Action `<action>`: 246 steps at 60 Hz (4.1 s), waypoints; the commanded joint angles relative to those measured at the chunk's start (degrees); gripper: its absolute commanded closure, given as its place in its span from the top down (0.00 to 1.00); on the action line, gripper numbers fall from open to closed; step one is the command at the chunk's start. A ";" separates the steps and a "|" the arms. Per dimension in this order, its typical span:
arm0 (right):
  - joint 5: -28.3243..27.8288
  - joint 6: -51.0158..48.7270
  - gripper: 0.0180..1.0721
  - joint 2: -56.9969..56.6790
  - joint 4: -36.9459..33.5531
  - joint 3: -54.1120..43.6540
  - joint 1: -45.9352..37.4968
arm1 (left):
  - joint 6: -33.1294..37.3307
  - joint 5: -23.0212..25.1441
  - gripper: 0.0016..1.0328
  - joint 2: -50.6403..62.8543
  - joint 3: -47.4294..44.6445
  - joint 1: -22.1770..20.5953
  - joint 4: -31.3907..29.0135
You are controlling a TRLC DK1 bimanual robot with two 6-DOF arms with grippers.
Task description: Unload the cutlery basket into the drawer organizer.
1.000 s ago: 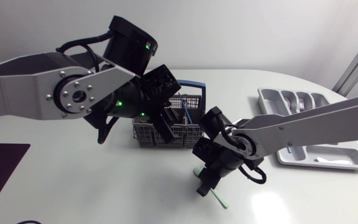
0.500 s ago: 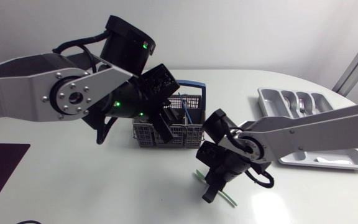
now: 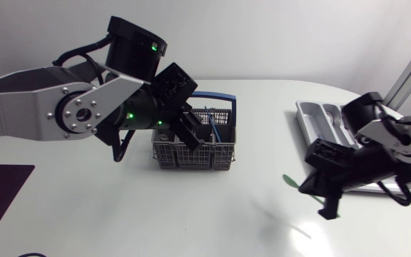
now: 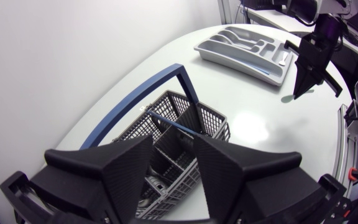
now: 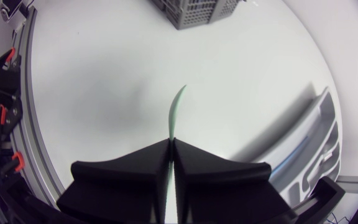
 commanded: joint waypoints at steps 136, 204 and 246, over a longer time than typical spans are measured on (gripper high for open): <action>-23.21 -29.03 0.92 10.17 -8.03 11.06 -36.12 | -20.54 7.27 0.47 21.57 1.34 4.31 28.26; -23.12 -27.63 0.92 6.21 -5.04 1.22 -30.49 | -17.20 -0.29 0.06 17.26 -6.49 -1.14 39.33; -23.65 -7.06 0.93 -11.37 0.50 0.43 -18.54 | -15.97 5.51 0.06 -3.39 0.11 -2.81 22.55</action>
